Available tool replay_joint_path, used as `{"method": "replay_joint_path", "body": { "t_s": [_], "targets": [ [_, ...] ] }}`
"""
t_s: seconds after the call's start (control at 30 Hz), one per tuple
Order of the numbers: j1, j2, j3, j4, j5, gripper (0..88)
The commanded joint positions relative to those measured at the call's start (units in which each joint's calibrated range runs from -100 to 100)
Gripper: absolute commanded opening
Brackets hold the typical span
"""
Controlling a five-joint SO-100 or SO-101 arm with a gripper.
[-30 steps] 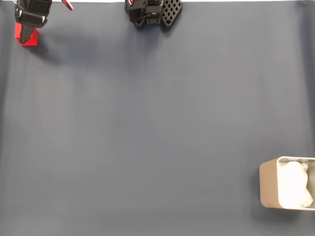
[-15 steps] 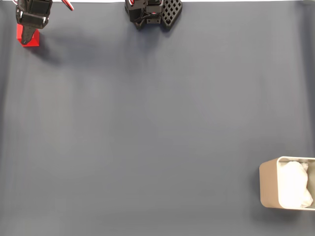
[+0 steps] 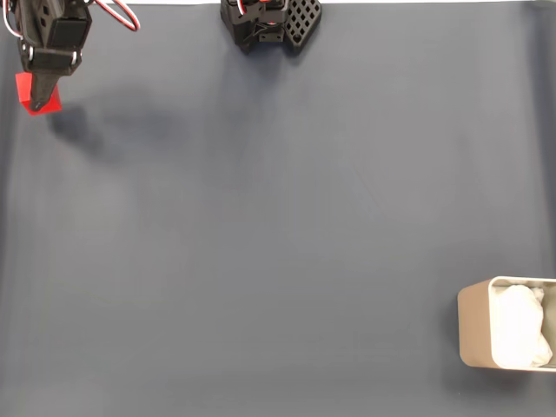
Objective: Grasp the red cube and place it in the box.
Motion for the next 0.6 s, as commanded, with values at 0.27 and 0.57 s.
{"method": "replay_joint_path", "body": {
  "t_s": [0.27, 0.57],
  "targets": [
    [-13.13, -2.35, -13.31, 4.88, 2.49, 10.7],
    [-23.07, -1.83, -16.42, 4.88, 4.49, 10.6]
  ]
}}
